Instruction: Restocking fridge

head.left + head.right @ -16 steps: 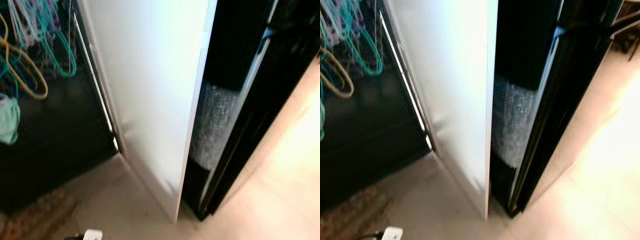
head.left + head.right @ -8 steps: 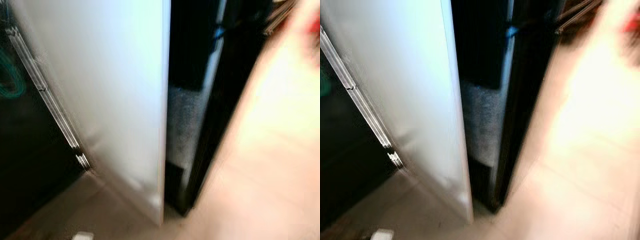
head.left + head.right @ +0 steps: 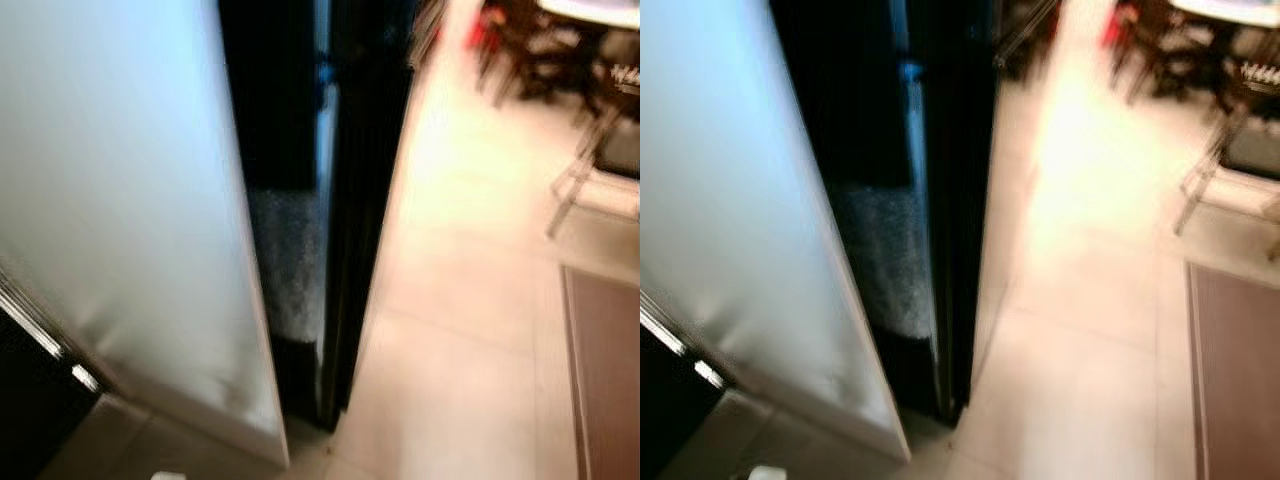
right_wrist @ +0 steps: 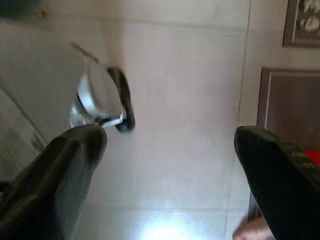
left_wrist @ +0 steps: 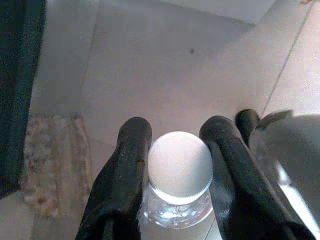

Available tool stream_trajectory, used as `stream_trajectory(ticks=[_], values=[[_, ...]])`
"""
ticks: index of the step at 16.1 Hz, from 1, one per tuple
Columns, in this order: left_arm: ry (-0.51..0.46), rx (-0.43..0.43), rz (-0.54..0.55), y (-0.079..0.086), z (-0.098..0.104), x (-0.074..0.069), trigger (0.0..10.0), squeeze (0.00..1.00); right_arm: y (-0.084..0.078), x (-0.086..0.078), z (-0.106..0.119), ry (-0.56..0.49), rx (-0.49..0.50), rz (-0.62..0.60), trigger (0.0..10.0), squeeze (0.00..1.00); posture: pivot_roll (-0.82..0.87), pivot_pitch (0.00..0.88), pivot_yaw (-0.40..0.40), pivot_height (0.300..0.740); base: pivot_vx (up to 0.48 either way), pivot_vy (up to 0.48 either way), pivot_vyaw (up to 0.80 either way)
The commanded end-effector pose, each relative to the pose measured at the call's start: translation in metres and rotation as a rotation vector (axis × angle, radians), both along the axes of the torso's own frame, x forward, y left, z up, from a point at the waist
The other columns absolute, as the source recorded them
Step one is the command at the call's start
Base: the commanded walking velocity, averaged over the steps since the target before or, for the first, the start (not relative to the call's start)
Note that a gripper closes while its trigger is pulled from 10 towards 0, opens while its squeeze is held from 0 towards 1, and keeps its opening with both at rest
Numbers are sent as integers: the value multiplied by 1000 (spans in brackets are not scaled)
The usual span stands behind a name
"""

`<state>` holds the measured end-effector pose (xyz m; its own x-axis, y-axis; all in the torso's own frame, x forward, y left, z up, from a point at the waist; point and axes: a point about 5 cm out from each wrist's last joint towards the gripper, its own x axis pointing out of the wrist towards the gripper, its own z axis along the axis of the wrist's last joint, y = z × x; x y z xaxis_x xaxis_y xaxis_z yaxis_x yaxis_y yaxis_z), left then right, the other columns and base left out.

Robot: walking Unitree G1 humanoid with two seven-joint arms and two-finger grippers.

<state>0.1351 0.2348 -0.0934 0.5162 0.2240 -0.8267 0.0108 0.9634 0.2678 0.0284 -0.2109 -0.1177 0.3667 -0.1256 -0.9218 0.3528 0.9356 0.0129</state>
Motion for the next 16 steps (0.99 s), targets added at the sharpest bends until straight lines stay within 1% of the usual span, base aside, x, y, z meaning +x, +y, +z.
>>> stream_trajectory(ticks=[1,6,7,16], values=[[23,3,22,2,-3,-9,10000,0,-2,5,1,-20,-1,5,10000,0,91,0,22,740,0,0,0],[32,0,10,2,-3,-11,10000,0,-1,4,1,-33,4,-2,10000,0,84,0,25,740,0,0,0],[32,4,-5,3,-3,-11,10000,0,-1,2,1,-34,-14,-29,10000,0,85,0,31,740,0,259,0],[25,3,-4,4,-2,-9,10000,0,-1,4,2,-49,-13,-67,10000,0,82,27,34,740,0,255,0]])
